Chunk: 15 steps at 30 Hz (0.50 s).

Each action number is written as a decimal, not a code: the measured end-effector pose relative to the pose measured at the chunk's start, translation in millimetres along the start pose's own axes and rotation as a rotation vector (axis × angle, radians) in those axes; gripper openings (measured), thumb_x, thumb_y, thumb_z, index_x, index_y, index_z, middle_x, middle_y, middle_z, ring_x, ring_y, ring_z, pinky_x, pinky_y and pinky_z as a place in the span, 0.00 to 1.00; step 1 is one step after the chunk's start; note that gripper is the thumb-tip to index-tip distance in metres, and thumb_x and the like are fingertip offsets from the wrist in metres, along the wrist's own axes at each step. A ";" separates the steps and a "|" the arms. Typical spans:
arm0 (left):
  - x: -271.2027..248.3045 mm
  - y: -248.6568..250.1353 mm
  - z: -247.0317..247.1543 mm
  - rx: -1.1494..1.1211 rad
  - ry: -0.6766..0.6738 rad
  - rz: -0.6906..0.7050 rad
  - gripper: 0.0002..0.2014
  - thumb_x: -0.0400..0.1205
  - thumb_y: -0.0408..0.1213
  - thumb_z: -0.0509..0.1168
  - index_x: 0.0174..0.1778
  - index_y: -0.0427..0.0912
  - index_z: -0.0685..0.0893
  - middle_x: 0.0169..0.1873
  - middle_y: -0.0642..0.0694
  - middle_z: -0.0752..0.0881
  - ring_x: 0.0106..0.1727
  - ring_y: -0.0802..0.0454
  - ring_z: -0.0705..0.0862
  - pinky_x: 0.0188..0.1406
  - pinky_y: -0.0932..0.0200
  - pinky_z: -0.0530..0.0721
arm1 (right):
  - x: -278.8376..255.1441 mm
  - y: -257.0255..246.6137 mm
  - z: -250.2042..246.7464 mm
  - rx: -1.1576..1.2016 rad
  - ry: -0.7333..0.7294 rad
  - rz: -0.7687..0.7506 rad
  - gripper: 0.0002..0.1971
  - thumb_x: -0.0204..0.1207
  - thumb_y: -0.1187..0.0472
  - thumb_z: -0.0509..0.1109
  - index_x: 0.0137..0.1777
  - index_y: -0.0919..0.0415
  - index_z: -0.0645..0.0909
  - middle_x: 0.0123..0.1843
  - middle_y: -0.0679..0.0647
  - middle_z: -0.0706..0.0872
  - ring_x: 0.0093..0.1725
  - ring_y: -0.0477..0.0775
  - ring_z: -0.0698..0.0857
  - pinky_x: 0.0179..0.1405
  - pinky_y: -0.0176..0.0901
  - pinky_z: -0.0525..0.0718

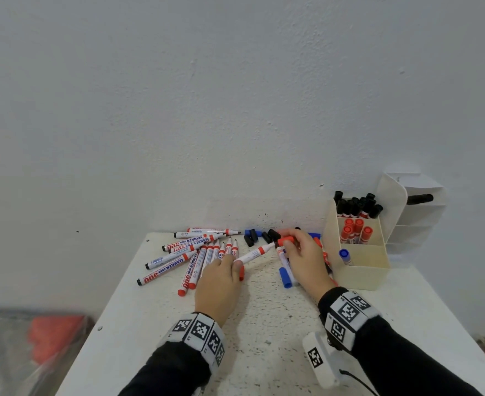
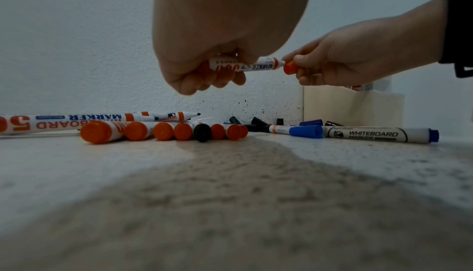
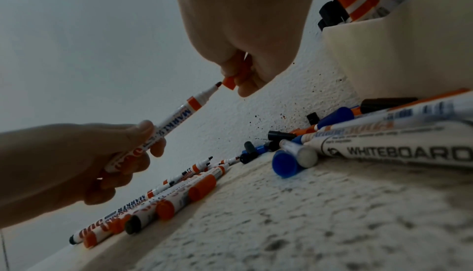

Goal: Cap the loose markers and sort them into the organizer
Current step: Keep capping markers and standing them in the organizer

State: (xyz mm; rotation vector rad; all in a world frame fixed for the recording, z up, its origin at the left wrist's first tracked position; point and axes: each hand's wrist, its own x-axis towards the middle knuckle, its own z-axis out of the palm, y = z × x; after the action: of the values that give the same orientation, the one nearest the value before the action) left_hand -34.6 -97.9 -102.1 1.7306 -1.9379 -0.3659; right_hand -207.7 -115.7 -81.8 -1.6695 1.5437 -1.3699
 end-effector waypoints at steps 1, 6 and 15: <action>0.3 0.1 0.7 0.019 0.002 0.010 0.18 0.87 0.48 0.45 0.54 0.44 0.77 0.41 0.52 0.77 0.42 0.56 0.73 0.41 0.65 0.69 | -1.4 -0.1 -0.4 0.037 -0.026 0.012 0.10 0.81 0.68 0.60 0.57 0.57 0.79 0.46 0.47 0.81 0.44 0.47 0.80 0.41 0.25 0.79; -0.2 2.6 1.5 -0.005 0.006 0.061 0.16 0.87 0.48 0.46 0.53 0.45 0.77 0.40 0.52 0.77 0.42 0.56 0.73 0.34 0.68 0.67 | -5.4 -2.1 -0.6 0.115 -0.172 0.082 0.09 0.81 0.65 0.61 0.57 0.53 0.77 0.42 0.50 0.80 0.38 0.49 0.78 0.39 0.37 0.80; -5.9 14.4 -4.0 0.021 -0.048 0.152 0.17 0.86 0.52 0.49 0.51 0.46 0.78 0.37 0.54 0.76 0.37 0.60 0.72 0.33 0.71 0.68 | 1.0 -7.3 -5.3 -0.112 -0.146 0.318 0.23 0.84 0.50 0.52 0.26 0.56 0.66 0.23 0.50 0.65 0.24 0.48 0.65 0.26 0.39 0.64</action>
State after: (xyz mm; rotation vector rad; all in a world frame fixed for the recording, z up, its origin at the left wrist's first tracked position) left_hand -44.2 -89.5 -92.4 1.5882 -2.0992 -0.3356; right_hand -209.3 -113.3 -73.2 -1.4714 1.7364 -0.9936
